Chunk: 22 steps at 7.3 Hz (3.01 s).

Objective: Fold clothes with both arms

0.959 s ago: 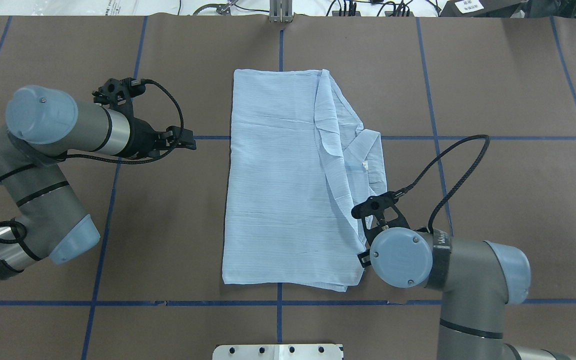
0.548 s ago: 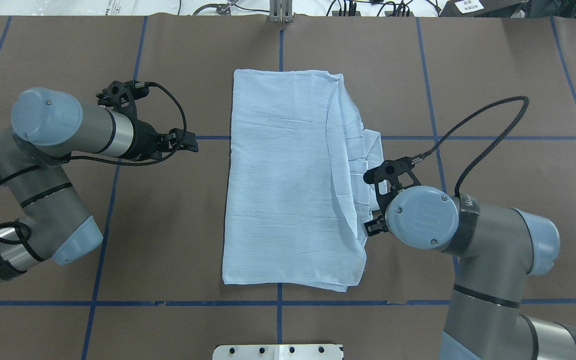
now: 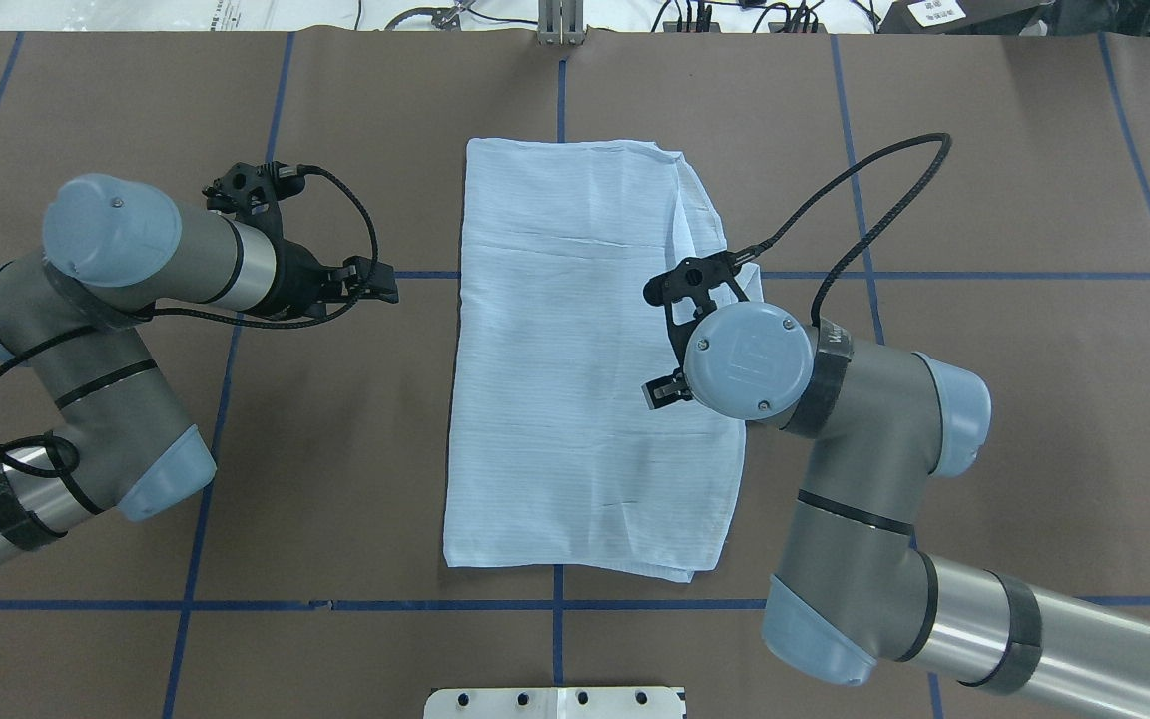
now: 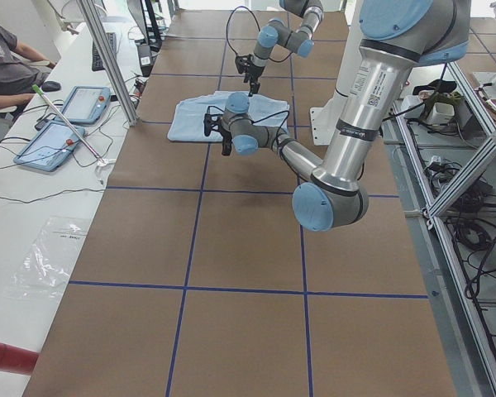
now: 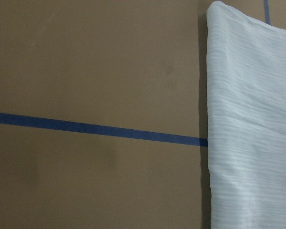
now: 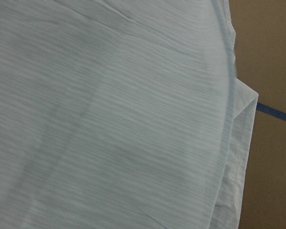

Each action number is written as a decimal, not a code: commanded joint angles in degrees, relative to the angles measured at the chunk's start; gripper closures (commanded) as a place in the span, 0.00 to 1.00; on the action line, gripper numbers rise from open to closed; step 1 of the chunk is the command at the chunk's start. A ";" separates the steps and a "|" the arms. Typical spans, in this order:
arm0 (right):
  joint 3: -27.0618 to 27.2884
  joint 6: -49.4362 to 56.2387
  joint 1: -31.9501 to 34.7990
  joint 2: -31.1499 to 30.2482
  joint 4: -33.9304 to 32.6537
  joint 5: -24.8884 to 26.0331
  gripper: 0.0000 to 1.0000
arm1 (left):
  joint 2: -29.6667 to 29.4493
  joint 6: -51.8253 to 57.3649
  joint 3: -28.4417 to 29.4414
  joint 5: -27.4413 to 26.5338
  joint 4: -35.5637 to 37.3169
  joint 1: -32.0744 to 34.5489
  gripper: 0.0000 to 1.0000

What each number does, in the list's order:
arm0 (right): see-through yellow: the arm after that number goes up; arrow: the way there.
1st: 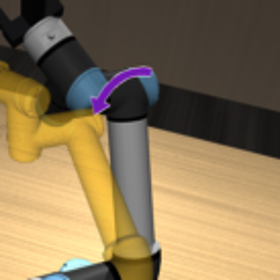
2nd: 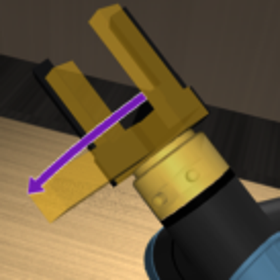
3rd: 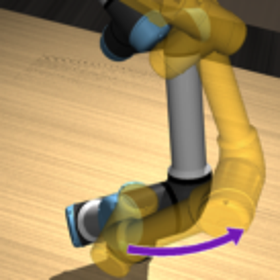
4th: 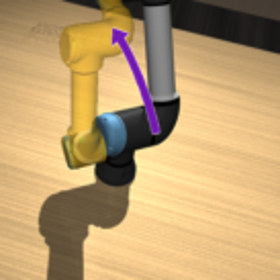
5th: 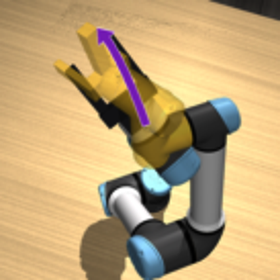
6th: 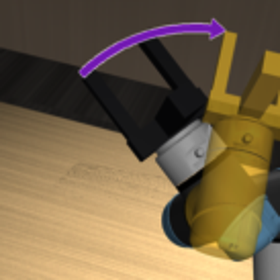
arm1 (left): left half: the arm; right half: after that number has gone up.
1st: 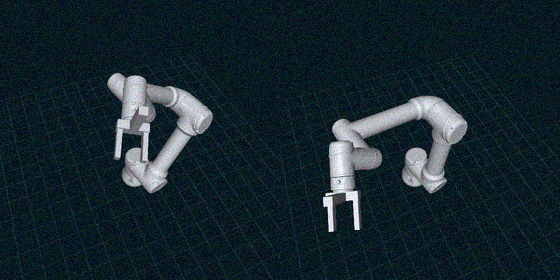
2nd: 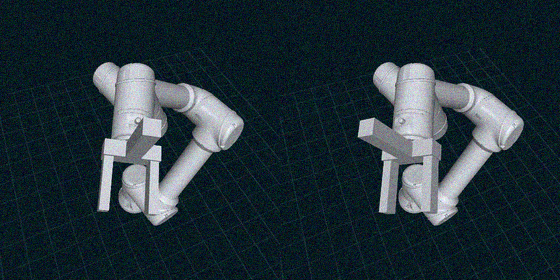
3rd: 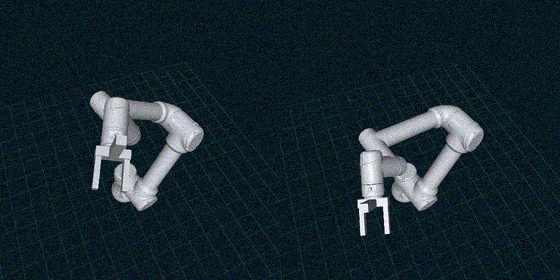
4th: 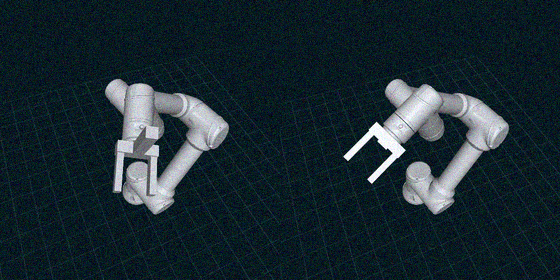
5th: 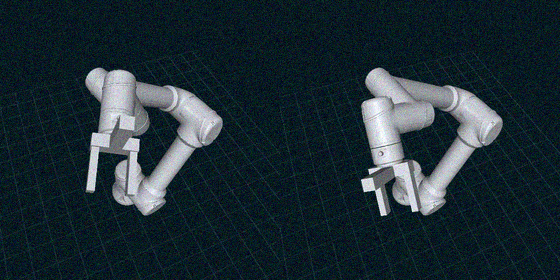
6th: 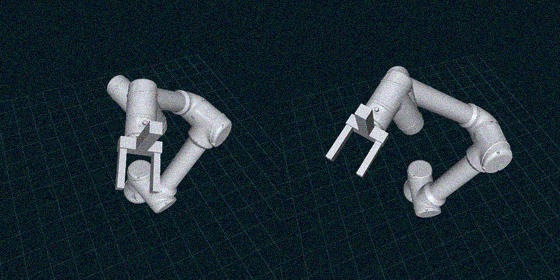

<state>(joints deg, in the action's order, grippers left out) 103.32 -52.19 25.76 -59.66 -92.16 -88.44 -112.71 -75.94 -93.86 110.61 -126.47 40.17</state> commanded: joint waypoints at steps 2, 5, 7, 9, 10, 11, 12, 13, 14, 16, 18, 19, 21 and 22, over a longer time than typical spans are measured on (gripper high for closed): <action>0.55 -0.02 1.74 0.16 1.73 -4.36 0.00 | -1.36 -0.26 -0.09 0.31 0.34 -0.26 0.00; 5.48 -5.89 2.45 -3.43 1.90 -9.91 0.00 | -0.84 -7.15 -4.04 -0.39 1.65 -4.99 0.00; 9.16 -11.59 2.45 -5.97 2.08 -13.76 0.00 | -0.84 -11.83 -8.50 -4.67 6.20 -11.65 0.00; 12.43 -12.76 2.28 -8.36 2.16 -13.78 0.00 | -1.19 -19.40 -11.86 -10.48 11.92 -20.62 0.00; 12.44 -13.81 2.27 -8.28 2.25 -13.78 0.00 | -1.37 -20.81 -11.87 -10.76 13.86 -22.66 0.00; 12.26 -14.08 2.27 -8.36 3.73 -13.95 0.00 | -1.54 -21.26 -11.87 -10.76 15.79 -23.72 0.01; 12.26 -14.34 2.27 -8.36 4.09 -14.04 0.00 | -1.46 -21.27 -11.87 -10.76 17.03 -23.82 0.02; 12.26 -14.35 2.27 -8.45 4.10 -14.04 0.00 | -1.37 -21.27 -11.78 -10.76 17.22 -23.82 0.04; 12.26 -14.35 2.27 -8.37 4.19 -14.04 0.00 | -1.37 -21.27 -11.70 -10.76 17.30 -23.82 0.09; 12.17 -14.26 2.27 -8.36 4.19 -14.04 0.00 | -1.46 -21.27 -10.73 -10.76 18.09 -24.08 0.15; 12.17 -14.26 2.27 -8.36 4.19 -14.04 0.00 | -1.54 -21.27 -10.73 -10.76 18.45 -24.17 0.23; 12.17 -14.26 2.27 -8.36 4.19 -14.21 0.00 | -1.89 -21.27 -10.81 -10.76 18.62 -24.17 0.29; 12.26 -14.35 2.45 -8.36 4.19 -14.92 0.00 | -2.25 -21.27 -10.73 -10.76 19.33 -24.35 0.40; 12.17 -14.26 2.45 -8.36 4.19 -15.01 0.00 | -2.25 -21.27 -10.73 -10.76 19.41 -24.43 0.40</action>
<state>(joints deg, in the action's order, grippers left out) 115.51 -66.51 28.18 -68.03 -87.98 -103.20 -114.90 -97.21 -104.60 99.84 -107.24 15.84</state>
